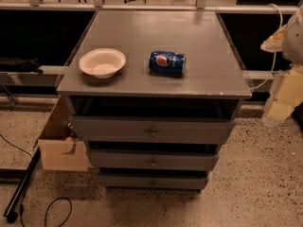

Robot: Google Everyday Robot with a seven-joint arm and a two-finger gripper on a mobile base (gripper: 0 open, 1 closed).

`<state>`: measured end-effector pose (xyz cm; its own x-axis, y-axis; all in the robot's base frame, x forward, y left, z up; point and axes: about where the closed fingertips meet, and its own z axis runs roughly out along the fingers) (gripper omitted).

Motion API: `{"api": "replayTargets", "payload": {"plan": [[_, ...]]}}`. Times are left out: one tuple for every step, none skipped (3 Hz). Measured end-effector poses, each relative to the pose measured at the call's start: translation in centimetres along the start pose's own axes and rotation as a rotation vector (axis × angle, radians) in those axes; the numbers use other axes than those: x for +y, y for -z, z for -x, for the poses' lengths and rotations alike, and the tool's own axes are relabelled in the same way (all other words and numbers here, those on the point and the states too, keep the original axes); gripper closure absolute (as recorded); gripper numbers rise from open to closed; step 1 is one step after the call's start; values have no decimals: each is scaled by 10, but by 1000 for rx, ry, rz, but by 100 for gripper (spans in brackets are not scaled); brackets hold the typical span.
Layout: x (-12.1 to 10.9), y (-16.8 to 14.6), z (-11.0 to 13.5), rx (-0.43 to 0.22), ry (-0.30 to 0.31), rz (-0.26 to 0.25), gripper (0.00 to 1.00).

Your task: Open middle drawer

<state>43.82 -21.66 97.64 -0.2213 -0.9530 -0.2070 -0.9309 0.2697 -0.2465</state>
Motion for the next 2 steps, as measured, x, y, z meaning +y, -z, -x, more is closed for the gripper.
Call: {"api": "replayTargets", "payload": {"plan": [[0,0,0,0,0,0,0],[7,-10,-4,-41,-26,9,0]]}}
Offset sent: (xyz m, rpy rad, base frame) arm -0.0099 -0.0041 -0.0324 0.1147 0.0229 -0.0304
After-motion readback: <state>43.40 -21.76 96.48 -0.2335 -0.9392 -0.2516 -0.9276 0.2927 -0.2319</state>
